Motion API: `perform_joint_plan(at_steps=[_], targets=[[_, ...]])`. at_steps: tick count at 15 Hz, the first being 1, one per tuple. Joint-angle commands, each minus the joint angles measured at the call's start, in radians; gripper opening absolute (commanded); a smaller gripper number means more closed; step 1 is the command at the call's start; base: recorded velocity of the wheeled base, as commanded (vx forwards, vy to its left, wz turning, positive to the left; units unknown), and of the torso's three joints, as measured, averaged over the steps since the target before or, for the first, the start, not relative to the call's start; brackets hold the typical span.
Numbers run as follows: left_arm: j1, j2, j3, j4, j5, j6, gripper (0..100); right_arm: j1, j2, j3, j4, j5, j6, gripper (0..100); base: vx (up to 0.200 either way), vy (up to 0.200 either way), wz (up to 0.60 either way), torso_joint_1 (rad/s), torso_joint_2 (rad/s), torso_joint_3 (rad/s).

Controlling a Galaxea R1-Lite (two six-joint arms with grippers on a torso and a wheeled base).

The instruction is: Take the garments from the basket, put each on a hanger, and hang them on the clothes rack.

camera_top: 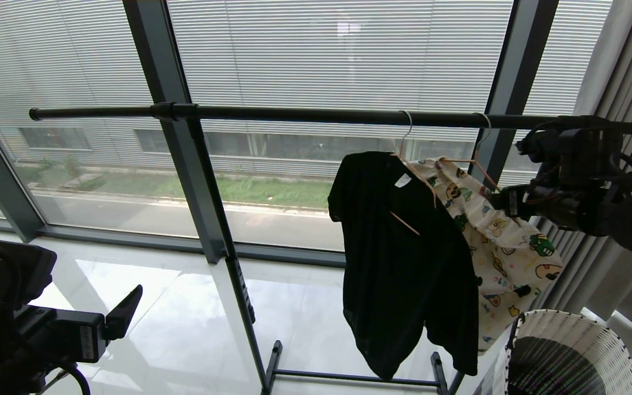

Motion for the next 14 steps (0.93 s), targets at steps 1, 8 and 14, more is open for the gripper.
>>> perform_joint_plan(at_steps=[1, 8, 14], targets=[[0.005, -0.002, -0.002, -0.002, 0.0, -0.002, 100, 0.006, -0.126, 0.064, 0.001, 0.003, 0.001, 100, 0.0, 0.0, 0.0, 0.0, 0.0, 0.0], [0.111, -0.036, -0.006, 0.0, -0.001, 0.002, 100, -0.042, -0.487, 0.152, 0.319, 0.008, -0.083, 100, 0.0, 0.0, 0.0, 0.0, 0.0, 0.0], [0.118, -0.089, 0.014, 0.0, 0.0, 0.004, 100, -0.168, -0.614, 0.261, 0.363, 0.006, -0.169, 100, 0.0, 0.0, 0.0, 0.0, 0.0, 0.0]])
